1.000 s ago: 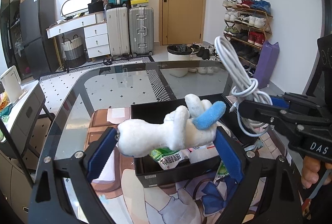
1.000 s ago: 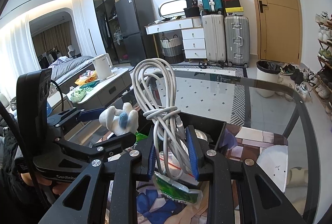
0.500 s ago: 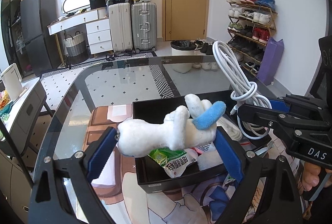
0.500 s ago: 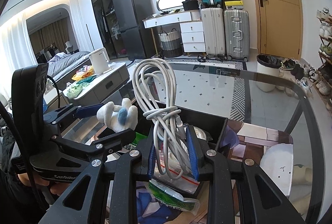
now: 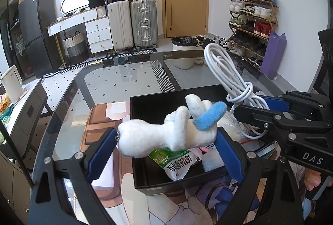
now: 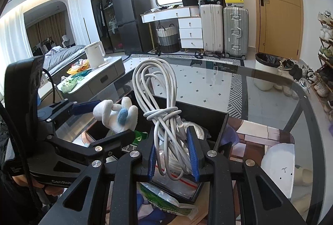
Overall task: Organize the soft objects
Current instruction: 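Drop the plush toy and white cable into the black box, open both grippers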
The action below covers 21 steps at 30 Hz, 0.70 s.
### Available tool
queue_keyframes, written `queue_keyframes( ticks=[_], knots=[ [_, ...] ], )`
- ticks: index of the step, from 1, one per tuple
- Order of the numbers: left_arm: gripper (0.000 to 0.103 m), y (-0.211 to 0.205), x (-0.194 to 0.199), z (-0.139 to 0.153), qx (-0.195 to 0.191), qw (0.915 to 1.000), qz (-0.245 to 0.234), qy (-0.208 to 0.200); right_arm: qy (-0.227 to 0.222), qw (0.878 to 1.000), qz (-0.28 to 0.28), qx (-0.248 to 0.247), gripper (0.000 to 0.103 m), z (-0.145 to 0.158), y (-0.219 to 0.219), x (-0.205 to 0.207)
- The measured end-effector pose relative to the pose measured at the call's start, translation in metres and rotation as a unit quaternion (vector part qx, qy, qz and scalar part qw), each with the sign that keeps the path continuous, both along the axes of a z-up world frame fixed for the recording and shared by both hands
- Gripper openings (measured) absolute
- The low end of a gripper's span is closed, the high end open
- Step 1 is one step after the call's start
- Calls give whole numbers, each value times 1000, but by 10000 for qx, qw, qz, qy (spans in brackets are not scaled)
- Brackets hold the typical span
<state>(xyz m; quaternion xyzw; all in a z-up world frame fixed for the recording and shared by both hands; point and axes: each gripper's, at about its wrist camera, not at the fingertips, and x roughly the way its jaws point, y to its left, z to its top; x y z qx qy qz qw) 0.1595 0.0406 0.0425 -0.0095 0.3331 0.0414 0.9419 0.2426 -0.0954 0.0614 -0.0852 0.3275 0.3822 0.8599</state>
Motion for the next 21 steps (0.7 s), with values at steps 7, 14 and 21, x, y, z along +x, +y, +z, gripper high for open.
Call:
queue_keyframes(
  ticks=[7,14,21],
  knots=[
    [93,-2,1,0,18,10000,-22,9,-82,9998,-79,-143,27,-3,2,2],
    [94,-5,-4,-2,112,9999,-93,30,-329,9992,-159,-133,45,2,-10,-8],
    [100,-5,-7,0,43,9999,-149,75,-404,9989,-216,-68,76,5,-26,-16]
  ],
)
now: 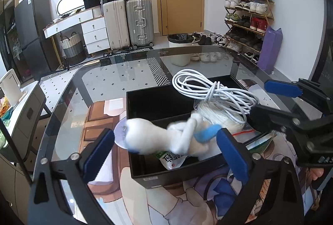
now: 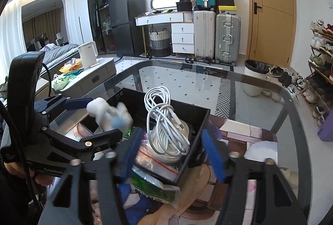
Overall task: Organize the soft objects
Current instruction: 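Drop the plush toy and white cable into the black box, open both grippers, then move the left gripper over the bagged white rope on the cloth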
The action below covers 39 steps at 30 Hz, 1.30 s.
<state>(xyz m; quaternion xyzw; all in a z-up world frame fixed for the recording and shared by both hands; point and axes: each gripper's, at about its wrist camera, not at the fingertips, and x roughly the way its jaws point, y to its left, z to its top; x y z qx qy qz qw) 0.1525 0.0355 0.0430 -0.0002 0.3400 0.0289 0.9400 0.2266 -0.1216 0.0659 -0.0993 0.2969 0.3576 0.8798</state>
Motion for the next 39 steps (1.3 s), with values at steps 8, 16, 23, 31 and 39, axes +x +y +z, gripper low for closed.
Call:
queue_keyframes(
  ticks=[8,16,23,31,39],
  knots=[
    [103,2,-12,5,-54,9999,-9,-111,-61,9999,-123,70,98,2,-15,-9],
    [103,4,-29,7,-98,9998,-14,-174,117,9994,-268,179,102,-8,-29,-15],
    [103,5,-42,6,-122,9997,-16,-201,226,9990,-306,219,102,-14,-39,-22],
    [103,-2,-60,3,-128,9997,-123,-160,271,9992,-245,172,102,-17,-42,-35],
    [103,-10,-79,-2,-117,9997,-218,-90,222,9995,-202,132,102,-12,-43,-50]
  ],
)
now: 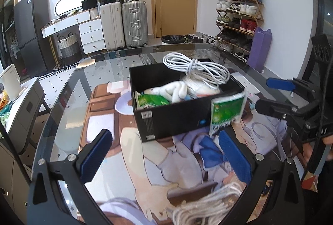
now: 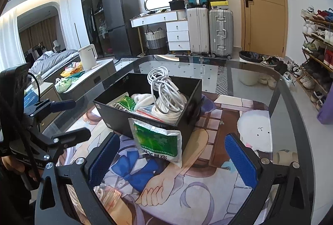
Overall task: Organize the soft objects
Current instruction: 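Move the left gripper over the bagged white rope on the cloth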
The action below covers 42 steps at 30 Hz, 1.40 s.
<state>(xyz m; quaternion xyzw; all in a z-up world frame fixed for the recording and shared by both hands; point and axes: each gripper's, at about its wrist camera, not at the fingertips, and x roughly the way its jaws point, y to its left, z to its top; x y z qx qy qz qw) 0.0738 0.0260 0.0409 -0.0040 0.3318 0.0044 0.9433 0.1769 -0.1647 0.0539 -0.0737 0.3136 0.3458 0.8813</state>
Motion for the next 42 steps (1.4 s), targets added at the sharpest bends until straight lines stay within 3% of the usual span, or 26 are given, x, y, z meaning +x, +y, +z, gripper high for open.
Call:
queue_keyframes(
  ticks=[16,42],
  knots=[
    [103,-1,-41,-13,-151,9997,-9,189,64,9999,49,-117,102,-4,-7,-23],
    [103,-34,-63,-39,155,9932,-899,721,187,9996,42,-201,102,-11,-14,-36]
  ],
)
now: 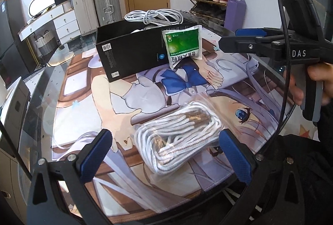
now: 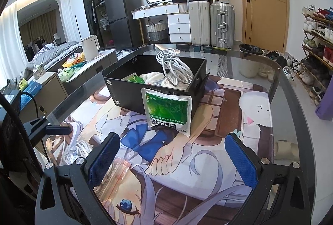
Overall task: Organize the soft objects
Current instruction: 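Move the left gripper over the bagged white rope on the cloth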
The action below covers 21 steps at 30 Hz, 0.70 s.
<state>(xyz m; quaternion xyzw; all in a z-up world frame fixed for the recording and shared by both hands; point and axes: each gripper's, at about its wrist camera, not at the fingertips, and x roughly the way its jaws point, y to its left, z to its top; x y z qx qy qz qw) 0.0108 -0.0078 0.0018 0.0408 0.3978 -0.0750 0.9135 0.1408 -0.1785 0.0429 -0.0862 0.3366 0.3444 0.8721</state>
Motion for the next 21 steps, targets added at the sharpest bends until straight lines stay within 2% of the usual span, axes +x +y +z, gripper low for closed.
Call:
queue_keyframes(
  ticks=[10,21],
  knots=[
    [103,9,21,-4,11,9994,326,97,82,10000,-9,-12,102,-7,1,5],
    [103,16,39,-6,-41,9985,509,175,446,9988,-166,-72,102,-21,16,24]
  ],
)
